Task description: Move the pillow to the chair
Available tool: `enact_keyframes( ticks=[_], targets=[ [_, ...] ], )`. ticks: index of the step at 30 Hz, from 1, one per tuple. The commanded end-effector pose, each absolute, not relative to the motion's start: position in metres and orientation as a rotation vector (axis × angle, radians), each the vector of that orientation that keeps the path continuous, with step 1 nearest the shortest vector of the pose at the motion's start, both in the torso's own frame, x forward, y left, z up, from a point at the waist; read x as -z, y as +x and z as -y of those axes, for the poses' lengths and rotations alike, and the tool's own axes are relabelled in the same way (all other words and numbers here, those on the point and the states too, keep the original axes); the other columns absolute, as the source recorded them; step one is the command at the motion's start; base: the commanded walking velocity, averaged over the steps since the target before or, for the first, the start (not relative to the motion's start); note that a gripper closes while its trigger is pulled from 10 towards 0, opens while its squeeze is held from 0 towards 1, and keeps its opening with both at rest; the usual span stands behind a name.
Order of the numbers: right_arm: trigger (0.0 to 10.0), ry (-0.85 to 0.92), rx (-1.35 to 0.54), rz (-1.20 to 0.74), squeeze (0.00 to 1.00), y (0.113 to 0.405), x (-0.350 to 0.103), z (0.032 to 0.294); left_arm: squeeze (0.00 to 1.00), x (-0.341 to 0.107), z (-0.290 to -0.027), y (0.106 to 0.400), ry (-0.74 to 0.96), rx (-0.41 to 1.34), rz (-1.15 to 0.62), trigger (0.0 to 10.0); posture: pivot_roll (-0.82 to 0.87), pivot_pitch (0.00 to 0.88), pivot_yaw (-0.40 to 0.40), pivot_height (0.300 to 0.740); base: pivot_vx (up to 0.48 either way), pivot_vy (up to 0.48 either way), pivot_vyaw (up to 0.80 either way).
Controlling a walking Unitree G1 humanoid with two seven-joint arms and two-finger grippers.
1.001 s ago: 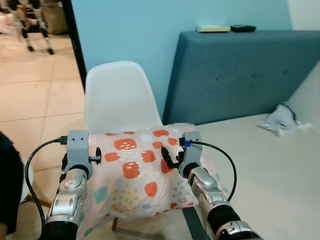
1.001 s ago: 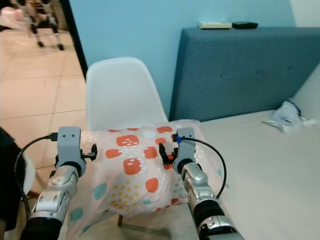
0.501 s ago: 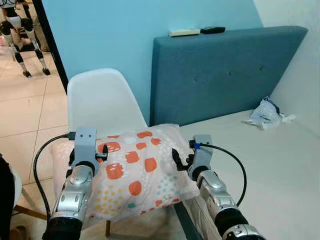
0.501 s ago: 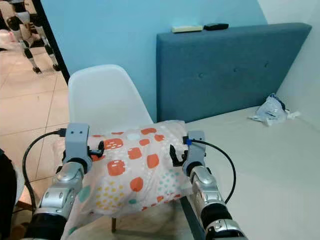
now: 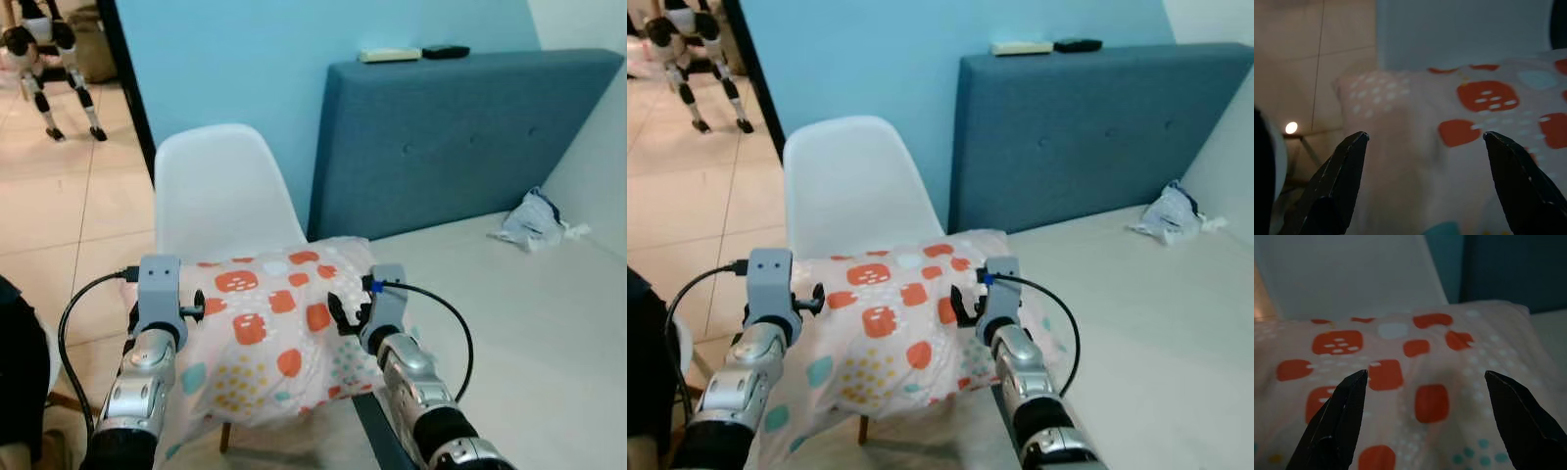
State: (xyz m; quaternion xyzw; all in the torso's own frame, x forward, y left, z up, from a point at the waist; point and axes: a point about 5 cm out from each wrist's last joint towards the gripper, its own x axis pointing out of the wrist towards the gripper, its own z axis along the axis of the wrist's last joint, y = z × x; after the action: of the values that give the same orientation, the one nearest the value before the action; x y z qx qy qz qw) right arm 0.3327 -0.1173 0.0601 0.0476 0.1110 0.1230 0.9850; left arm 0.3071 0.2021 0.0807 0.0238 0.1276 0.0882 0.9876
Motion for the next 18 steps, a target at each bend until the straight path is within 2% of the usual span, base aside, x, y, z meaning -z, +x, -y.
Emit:
enact_keyframes(
  ticks=[1,2,3,5,8,9,12,18],
  targets=[
    [10.0,0.072,-0.246,-0.272,0.0,0.326,-0.048,0.122,0.0,-0.062,-0.199,0.3,0.033,-0.145,-0.319,10.0,0.04,0.036,-0.073,0.74,0.0,0.0,0.0],
    [10.0,0.072,-0.246,-0.272,0.0,0.326,-0.048,0.122,0.0,-0.062,-0.199,0.3,0.033,-0.145,-0.319,10.0,0.04,0.036,-0.073,0.74,0.0,0.0,0.0],
    [10.0,0.046,-0.258,-0.325,0.0,0.321,-0.037,0.123,0.0,-0.047,-0.203,0.292,0.136,-0.112,-0.382,10.0,0.03,0.036,-0.072,0.74,0.0,0.0,0.0],
    [10.0,0.026,-0.27,-0.363,0.0,0.317,-0.031,0.124,0.0,-0.04,-0.206,0.287,0.224,-0.086,-0.423,10.0,0.03,0.037,-0.072,0.74,0.0,0.0,0.0],
    [10.0,-0.014,-0.295,-0.456,0.0,0.31,-0.019,0.122,0.0,-0.036,-0.207,0.284,0.18,-0.077,-0.438,10.0,0.03,0.036,-0.073,0.74,0.0,0.0,0.0],
    [10.0,-0.055,-0.332,-0.516,0.0,0.304,-0.01,0.12,0.0,-0.031,-0.207,0.281,0.128,-0.086,-0.468,10.0,0.03,0.035,-0.075,0.74,0.0,0.0,0.0],
    [10.0,-0.112,-0.375,-0.613,0.0,0.288,0.009,0.118,0.0,-0.007,-0.21,0.267,0.116,-0.101,-0.567,10.0,0.02,0.041,-0.076,0.74,0.0,0.0,0.0],
    [10.0,-0.075,-0.313,-0.608,0.0,0.285,0.011,0.122,0.0,0.0,-0.207,0.26,0.079,-0.125,-0.553,10.0,0.02,0.047,-0.077,0.74,0.0,0.0,0.0]
  ],
)
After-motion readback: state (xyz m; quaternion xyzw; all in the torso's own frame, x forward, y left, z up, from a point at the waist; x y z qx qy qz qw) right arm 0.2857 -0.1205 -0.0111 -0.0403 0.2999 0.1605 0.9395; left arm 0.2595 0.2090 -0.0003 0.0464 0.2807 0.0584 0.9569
